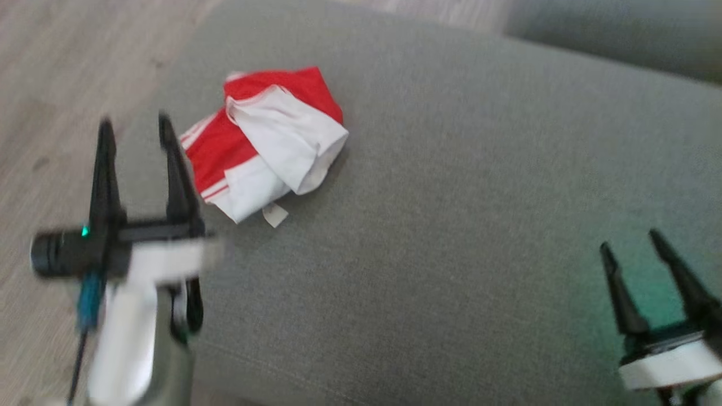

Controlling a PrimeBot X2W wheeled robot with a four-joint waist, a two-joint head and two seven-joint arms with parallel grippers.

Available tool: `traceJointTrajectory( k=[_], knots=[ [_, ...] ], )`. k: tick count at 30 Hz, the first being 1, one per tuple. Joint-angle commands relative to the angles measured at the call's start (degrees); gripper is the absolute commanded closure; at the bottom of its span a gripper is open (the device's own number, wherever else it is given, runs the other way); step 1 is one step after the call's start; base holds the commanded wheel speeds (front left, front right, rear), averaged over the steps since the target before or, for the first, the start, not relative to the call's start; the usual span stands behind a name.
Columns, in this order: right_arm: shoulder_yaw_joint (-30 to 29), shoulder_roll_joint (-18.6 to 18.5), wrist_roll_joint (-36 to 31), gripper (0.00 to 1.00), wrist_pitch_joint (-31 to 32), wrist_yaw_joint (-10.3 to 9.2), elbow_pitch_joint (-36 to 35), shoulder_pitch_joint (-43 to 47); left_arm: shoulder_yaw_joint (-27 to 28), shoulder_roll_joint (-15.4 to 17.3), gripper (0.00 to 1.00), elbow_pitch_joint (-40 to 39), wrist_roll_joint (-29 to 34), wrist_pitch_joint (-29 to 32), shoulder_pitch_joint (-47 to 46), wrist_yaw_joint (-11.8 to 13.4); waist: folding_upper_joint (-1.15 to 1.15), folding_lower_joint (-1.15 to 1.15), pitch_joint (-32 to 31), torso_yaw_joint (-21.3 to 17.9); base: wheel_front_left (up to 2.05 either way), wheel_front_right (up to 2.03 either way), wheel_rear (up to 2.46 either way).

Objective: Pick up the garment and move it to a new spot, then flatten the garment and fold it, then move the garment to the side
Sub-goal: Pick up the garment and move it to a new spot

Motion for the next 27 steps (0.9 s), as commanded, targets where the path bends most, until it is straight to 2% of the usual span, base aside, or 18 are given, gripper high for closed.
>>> traceJointTrajectory(
  k=[1, 4, 8, 11, 15, 18, 20, 21, 23, 27],
  knots=[
    [0.8, -2.1, 0.3, 0.00, -0.6, -0.04, -2.0, -1.1, 2.3, 1.0, 0.00, 0.2, -0.2, -0.3, -3.2, -0.4, 0.00, -0.02, 5.7, -1.1, 0.00, 0.00, 0.00],
    [0.2, -5.7, 0.6, 0.00, -0.6, -0.04, -3.0, -2.0, 1.9, 2.3, 0.00, 10.4, -0.3, 1.3, -13.9, -1.8, 0.00, -0.02, 8.7, -1.4, 0.00, 0.00, 0.00],
    [-0.4, -9.5, 1.4, 0.00, -0.6, -0.04, -4.6, -3.4, 2.0, 3.0, 0.00, 25.5, -2.5, 10.2, -27.7, -3.7, 0.00, -0.02, 11.7, -2.8, 0.00, 0.00, 0.00],
    [-0.2, -11.7, 2.2, 0.00, -0.6, -0.04, -5.8, -4.8, 2.8, 4.0, 0.00, 36.1, -3.7, 15.9, -35.8, -3.7, 0.00, -0.02, 13.8, -4.5, 0.00, 0.00, 0.00],
    [1.1, -13.7, 2.9, 0.00, -0.6, -0.04, -6.5, -6.2, 3.3, 6.0, 0.00, 48.2, -4.2, 22.2, -41.7, -2.9, 0.00, -0.02, 16.0, -6.9, 0.00, 0.00, 0.00],
    [1.9, -14.4, 3.1, 0.00, -0.6, -0.04, -6.7, -7.0, 4.0, 7.7, 0.00, 55.4, -4.6, 24.9, -43.4, -1.5, 0.00, -0.02, 17.2, -8.6, 0.00, 0.00, 0.00],
    [1.6, -14.2, 3.3, 0.00, -0.6, -0.04, -6.5, -7.3, 5.0, 8.0, 0.00, 60.0, -6.1, 26.0, -43.8, -1.8, 0.00, -0.02, 17.9, -9.9, 0.00, 0.00, 0.00],
    [1.3, -14.1, 3.3, 0.00, -0.6, -0.04, -6.5, -7.2, 5.5, 7.9, 1.00, 61.0, -6.8, 25.8, -43.9, -2.3, 0.00, -0.02, 18.1, -10.1, 0.00, 0.00, 0.00],
    [0.9, -13.8, 3.3, 0.00, -0.6, -0.04, -6.4, -7.0, 6.2, 7.9, 1.00, 61.9, -7.9, 24.5, -44.3, -3.7, 0.00, -0.02, 18.3, -10.4, 0.00, 0.00, 0.00],
    [1.3, -12.7, 3.2, 0.00, -0.6, -0.04, -5.7, -7.4, 5.9, 9.0, 1.00, 60.4, -8.3, 16.3, -46.5, -7.3, 0.00, -0.02, 17.0, -11.1, 0.00, 0.00, 0.00]
  ],
)
